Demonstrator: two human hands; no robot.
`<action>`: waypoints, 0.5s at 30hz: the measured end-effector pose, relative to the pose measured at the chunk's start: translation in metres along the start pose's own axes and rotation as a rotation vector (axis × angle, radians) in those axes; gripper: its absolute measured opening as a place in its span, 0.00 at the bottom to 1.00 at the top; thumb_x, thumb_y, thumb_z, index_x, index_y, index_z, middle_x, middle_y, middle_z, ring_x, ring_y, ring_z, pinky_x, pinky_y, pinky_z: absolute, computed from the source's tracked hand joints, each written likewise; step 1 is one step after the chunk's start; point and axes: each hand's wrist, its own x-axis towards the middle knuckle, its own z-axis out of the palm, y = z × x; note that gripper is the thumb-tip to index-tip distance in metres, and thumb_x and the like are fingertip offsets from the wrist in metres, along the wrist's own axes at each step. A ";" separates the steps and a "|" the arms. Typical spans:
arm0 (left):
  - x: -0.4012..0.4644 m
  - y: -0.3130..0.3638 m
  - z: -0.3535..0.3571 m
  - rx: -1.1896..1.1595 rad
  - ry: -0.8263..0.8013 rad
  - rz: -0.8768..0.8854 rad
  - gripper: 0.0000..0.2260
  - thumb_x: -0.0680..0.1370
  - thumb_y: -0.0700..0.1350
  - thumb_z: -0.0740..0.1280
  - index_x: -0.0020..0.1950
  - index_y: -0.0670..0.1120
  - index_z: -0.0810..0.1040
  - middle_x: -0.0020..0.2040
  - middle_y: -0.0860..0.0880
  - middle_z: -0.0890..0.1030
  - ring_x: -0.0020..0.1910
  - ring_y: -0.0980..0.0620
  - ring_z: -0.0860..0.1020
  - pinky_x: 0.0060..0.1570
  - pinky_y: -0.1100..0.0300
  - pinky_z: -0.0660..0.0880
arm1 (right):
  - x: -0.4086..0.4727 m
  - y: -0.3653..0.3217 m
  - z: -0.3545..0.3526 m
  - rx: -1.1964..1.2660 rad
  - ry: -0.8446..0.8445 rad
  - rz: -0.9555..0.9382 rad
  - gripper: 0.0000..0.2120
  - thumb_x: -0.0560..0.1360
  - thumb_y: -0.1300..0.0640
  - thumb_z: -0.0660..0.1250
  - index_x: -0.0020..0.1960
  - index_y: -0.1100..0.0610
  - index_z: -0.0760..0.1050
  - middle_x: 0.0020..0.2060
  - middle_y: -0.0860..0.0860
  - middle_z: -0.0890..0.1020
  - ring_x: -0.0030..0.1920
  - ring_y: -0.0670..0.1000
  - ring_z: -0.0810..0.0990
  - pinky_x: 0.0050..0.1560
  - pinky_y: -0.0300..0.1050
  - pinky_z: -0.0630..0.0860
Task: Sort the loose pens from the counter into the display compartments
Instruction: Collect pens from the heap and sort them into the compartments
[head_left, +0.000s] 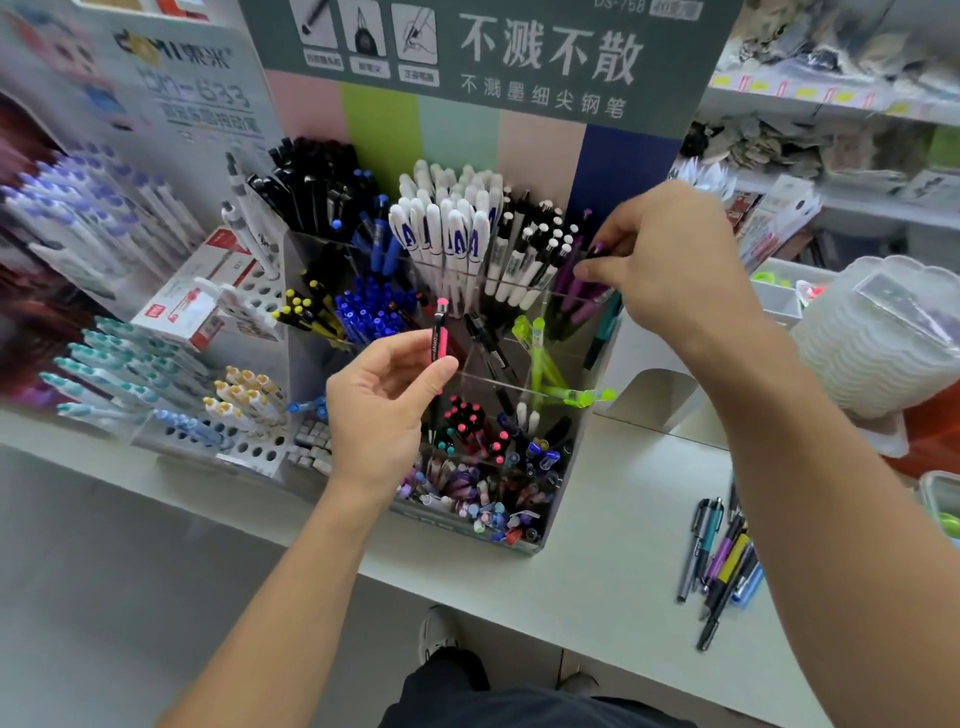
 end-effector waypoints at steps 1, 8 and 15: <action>-0.001 -0.003 -0.001 0.005 0.027 -0.007 0.09 0.72 0.38 0.76 0.50 0.47 0.84 0.42 0.53 0.86 0.43 0.56 0.84 0.47 0.65 0.79 | 0.003 -0.004 0.000 -0.026 -0.022 -0.015 0.09 0.72 0.56 0.78 0.47 0.60 0.84 0.36 0.55 0.83 0.32 0.50 0.79 0.36 0.38 0.73; -0.007 -0.019 -0.006 -0.012 0.063 -0.094 0.08 0.74 0.37 0.76 0.52 0.42 0.83 0.45 0.45 0.86 0.43 0.53 0.84 0.48 0.63 0.79 | 0.007 0.002 0.013 0.010 0.061 -0.078 0.07 0.74 0.59 0.75 0.49 0.63 0.84 0.38 0.60 0.83 0.38 0.63 0.82 0.43 0.59 0.81; 0.003 -0.007 -0.006 -0.070 -0.002 -0.060 0.08 0.75 0.37 0.74 0.50 0.48 0.83 0.44 0.50 0.86 0.45 0.53 0.83 0.49 0.62 0.79 | -0.028 0.009 0.027 0.014 0.273 -0.157 0.15 0.77 0.54 0.71 0.62 0.57 0.80 0.55 0.54 0.76 0.50 0.50 0.75 0.55 0.37 0.69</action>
